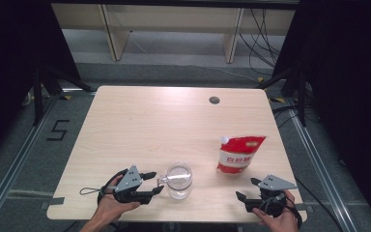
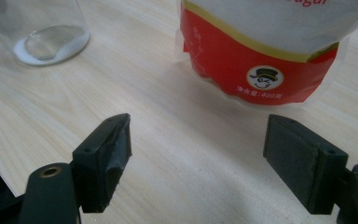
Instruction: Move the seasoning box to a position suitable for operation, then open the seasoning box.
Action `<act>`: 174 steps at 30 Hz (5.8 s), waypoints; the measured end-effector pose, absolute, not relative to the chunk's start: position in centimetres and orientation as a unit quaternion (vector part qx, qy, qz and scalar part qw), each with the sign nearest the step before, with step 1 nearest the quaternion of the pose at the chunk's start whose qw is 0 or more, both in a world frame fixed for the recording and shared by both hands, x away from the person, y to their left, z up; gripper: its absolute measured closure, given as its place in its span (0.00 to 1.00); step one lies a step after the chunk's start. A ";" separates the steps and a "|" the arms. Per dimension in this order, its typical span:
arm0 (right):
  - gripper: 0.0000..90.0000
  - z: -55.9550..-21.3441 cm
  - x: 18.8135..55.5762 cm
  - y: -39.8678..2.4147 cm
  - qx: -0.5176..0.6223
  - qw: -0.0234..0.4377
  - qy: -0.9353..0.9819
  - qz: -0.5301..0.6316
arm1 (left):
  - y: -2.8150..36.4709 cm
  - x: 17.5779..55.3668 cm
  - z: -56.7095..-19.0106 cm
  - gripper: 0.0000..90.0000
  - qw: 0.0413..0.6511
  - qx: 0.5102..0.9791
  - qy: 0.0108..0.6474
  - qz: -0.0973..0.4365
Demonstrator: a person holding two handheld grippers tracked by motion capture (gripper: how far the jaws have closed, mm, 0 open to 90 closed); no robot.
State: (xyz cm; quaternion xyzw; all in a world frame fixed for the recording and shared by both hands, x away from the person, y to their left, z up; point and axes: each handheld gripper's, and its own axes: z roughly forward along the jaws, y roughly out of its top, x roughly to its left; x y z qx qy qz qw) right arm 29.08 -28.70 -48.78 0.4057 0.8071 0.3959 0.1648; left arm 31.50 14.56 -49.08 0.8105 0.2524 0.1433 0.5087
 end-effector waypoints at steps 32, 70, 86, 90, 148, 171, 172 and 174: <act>0.30 -48.8 29.6 -27.9 0.363 0.149 0.824 0.408 | 15.1 30.7 -44.3 0.67 0.557 0.760 0.315 0.114; 0.62 -47.4 29.6 -23.9 0.282 0.149 0.824 0.468 | 13.5 30.6 -44.8 0.99 0.534 0.782 0.292 0.135; 0.85 -46.7 30.3 -20.1 0.228 0.146 0.830 0.487 | 13.5 30.5 -44.9 0.99 0.529 0.786 0.285 0.143; 0.89 -46.6 30.6 -19.7 0.213 0.146 0.831 0.492 | 13.6 30.5 -44.9 0.99 0.528 0.787 0.282 0.146; 0.98 -43.5 31.2 -13.4 0.140 0.144 0.834 0.514 | 18.8 28.2 -47.8 0.17 0.511 0.772 0.334 0.178; 0.98 -42.7 31.0 -10.2 0.110 0.134 0.837 0.519 | 18.9 27.3 -48.9 0.17 0.488 0.787 0.331 0.182; 0.98 -42.7 31.0 -10.1 0.108 0.134 0.837 0.519 | 19.0 27.3 -48.9 0.17 0.489 0.786 0.332 0.183; 0.98 -42.7 31.0 -9.9 0.106 0.132 0.837 0.520 | 19.0 27.3 -48.9 0.17 0.492 0.784 0.333 0.179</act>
